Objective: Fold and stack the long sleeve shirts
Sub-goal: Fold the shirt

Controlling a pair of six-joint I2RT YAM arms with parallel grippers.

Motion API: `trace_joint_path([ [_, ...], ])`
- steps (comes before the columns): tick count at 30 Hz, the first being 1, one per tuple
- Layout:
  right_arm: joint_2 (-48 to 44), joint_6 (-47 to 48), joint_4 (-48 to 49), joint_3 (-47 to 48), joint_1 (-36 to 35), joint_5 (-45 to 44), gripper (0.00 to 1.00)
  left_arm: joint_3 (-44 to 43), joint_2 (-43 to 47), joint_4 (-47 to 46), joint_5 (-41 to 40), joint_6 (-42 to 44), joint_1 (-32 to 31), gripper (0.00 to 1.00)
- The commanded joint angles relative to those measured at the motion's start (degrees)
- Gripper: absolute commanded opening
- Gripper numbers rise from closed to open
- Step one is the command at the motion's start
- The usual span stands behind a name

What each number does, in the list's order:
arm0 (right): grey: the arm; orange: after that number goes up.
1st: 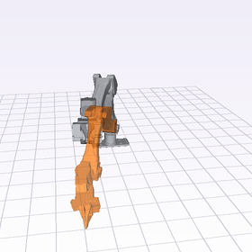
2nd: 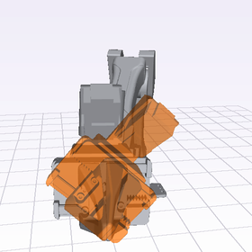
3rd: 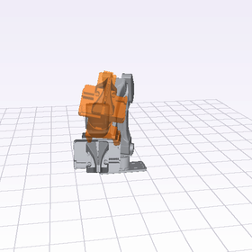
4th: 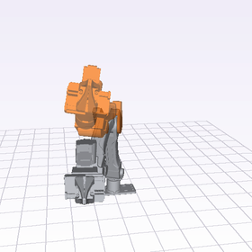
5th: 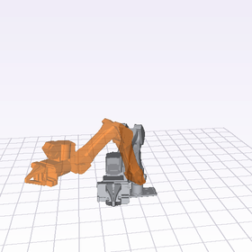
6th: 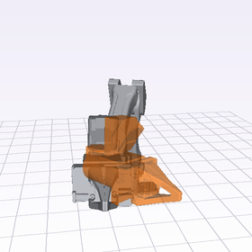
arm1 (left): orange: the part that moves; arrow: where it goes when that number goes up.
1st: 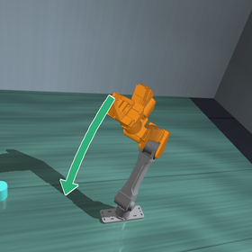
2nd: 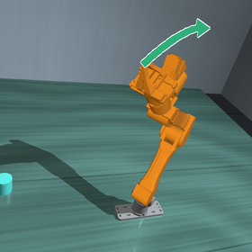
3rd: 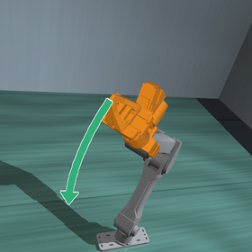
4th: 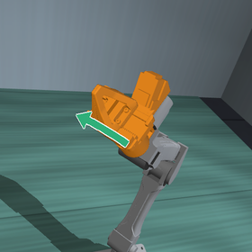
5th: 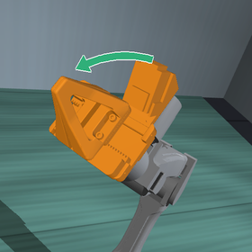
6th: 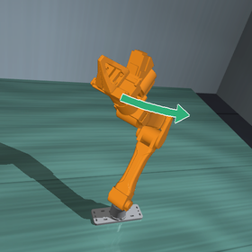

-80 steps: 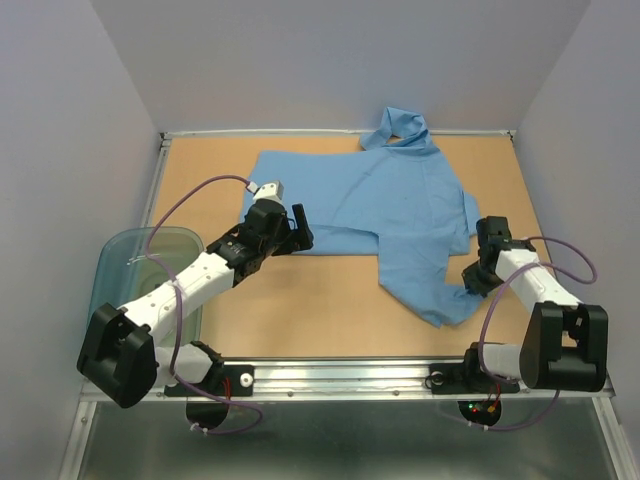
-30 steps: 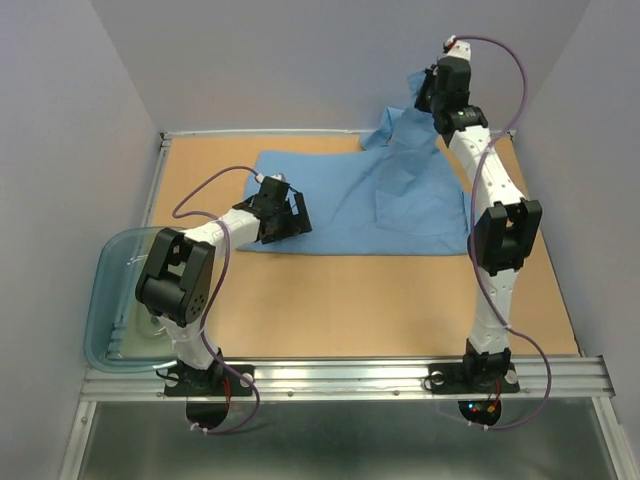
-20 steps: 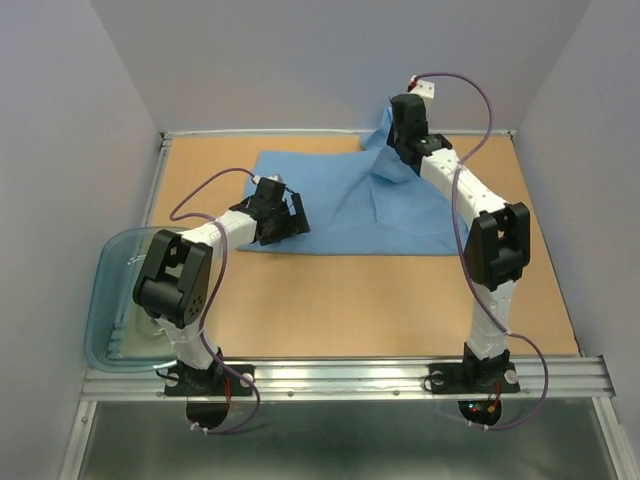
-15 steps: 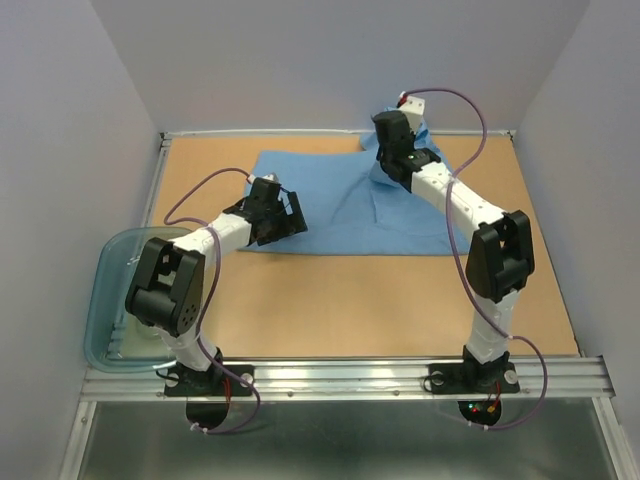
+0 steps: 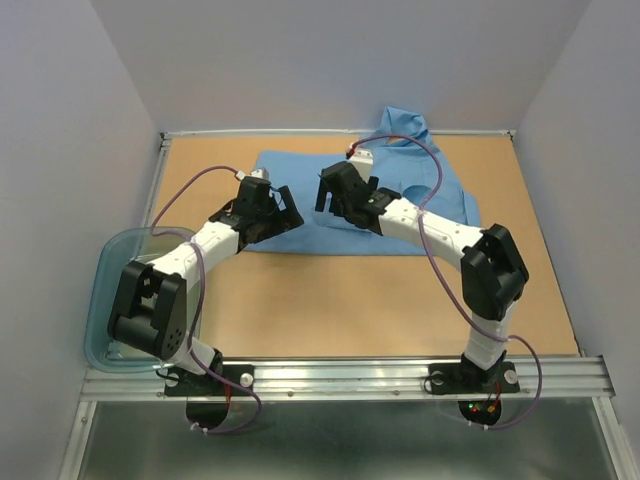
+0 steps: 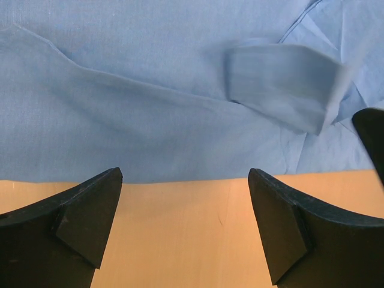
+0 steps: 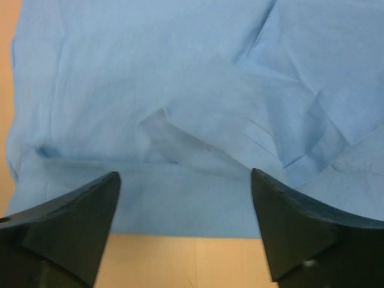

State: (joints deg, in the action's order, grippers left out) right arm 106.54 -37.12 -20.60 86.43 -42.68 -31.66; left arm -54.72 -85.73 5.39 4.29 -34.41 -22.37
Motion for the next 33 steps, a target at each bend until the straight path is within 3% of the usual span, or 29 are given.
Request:
trace_joint_path([
  [1, -8.09, 4.33, 0.3, -2.23, 0.4, 5.03, 1.0, 0.84, 3.73, -1.08, 0.01, -0.92, 0.13, 0.98],
  [7, -18.63, 8.91, 0.03, -8.45, 5.56, 2.04, 1.0, -1.88, 3.03, -0.82, -0.25, -2.06, -0.65, 0.98],
  [10, -19.88, 9.78, 0.12, -10.49, 13.28, 8.6, 0.99, -4.69, 1.28, -0.38, -0.43, -2.67, -1.45, 0.98],
  [11, -19.53, 10.66, 0.12, -10.58, 14.71, 14.46, 0.98, -5.48, 0.75, -0.2, -0.6, -3.02, -2.06, 0.98],
  [12, -19.01, 14.67, 0.3, -10.15, 15.6, 16.96, 0.96, -6.88, -0.21, 0.15, -1.21, -3.2, -2.32, 0.98],
  [16, -14.18, 25.86, 1.08, -5.93, 16.04, 28.29, 0.88, -8.65, -1.54, 0.5, -2.01, -4.61, -2.85, 0.98],
  [19, -9.61, 30.6, 3.36, -3.03, 16.04, 34.26, 0.72, -7.95, -1.37, 1.2, -3.41, -4.7, -2.85, 0.98],
  [26, 1.64, 36.68, 6.45, 4.44, 16.04, 42.11, 0.69, -3.47, 1.01, 2.52, -6.23, -4.26, -2.85, 0.98],
  [31, 7.27, 39.76, 6.54, 7.96, 16.04, 46.86, 0.56, -0.22, 3.37, 3.75, -7.19, -3.2, -2.85, 0.98],
  [33, 8.77, 39.76, 6.54, 8.75, 15.96, 49.14, 0.55, 0.84, 4.34, 3.84, -7.55, -3.12, -2.85, 0.98],
])
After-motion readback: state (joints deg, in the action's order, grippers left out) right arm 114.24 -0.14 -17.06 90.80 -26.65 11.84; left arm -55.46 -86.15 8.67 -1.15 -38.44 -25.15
